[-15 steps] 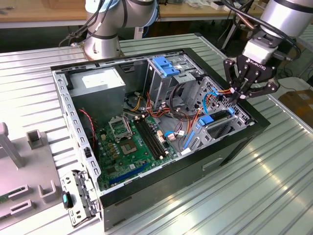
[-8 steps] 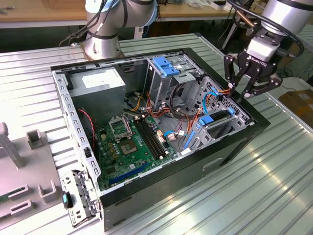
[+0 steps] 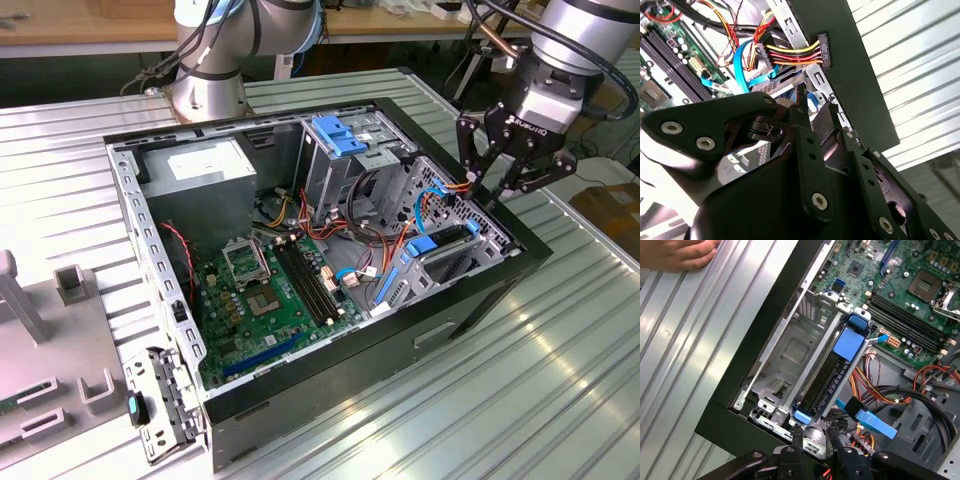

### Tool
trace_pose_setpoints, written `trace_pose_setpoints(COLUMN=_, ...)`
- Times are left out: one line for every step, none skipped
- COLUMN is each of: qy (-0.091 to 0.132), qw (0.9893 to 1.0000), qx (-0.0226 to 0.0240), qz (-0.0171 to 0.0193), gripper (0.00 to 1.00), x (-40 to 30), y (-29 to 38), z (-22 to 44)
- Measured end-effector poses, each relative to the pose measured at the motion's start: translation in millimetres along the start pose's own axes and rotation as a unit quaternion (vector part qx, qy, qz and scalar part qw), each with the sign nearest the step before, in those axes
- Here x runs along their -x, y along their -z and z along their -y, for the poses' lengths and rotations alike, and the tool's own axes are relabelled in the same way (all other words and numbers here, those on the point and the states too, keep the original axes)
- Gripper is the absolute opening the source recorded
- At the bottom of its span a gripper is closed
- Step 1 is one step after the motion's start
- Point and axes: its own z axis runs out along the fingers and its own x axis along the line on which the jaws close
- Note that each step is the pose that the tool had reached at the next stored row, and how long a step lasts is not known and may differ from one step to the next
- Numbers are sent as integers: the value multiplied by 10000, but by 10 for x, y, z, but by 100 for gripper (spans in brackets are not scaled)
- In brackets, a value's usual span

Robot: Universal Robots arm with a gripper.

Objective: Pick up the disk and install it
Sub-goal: 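Insert the first disk wire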

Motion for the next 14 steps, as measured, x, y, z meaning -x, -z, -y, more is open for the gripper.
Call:
trace_pose_setpoints(qy=71, qw=10000, qx=-4, qz=1, gripper=32, x=1, y=0, z=1)
trace_pose_setpoints(qy=115, qw=9999, qx=-5, qz=1, gripper=32, x=4, y=-1, z=2)
trace_pose_setpoints(qy=117, qw=9999, qx=-6, qz=1, gripper=32, x=5, y=-1, z=3)
trace_pose_setpoints(qy=117, qw=9999, qx=-6, qz=1, gripper=32, x=5, y=-1, z=3)
trace_pose_setpoints(qy=118, qw=9999, qx=-5, qz=0, gripper=32, x=5, y=0, z=3)
trace_pose_setpoints(qy=118, qw=9999, qx=-5, qz=1, gripper=32, x=6, y=0, z=4)
trace_pose_setpoints(qy=119, qw=9999, qx=-5, qz=0, gripper=32, x=6, y=0, z=3)
trace_pose_setpoints(qy=119, qw=9999, qx=-5, qz=0, gripper=32, x=6, y=0, z=3)
trace_pose_setpoints(qy=120, qw=9999, qx=-6, qz=1, gripper=32, x=6, y=0, z=4)
trace_pose_setpoints(qy=120, qw=9999, qx=-6, qz=1, gripper=32, x=6, y=0, z=4)
trace_pose_setpoints(qy=120, qw=9999, qx=-5, qz=0, gripper=32, x=6, y=0, z=4)
trace_pose_setpoints(qy=121, qw=9999, qx=-6, qz=1, gripper=32, x=6, y=0, z=4)
trace_pose_setpoints(qy=158, qw=9999, qx=-7, qz=0, gripper=32, x=20, y=2, z=12)
trace_pose_setpoints(qy=298, qw=9996, qx=-16, qz=3, gripper=32, x=35, y=1, z=22)
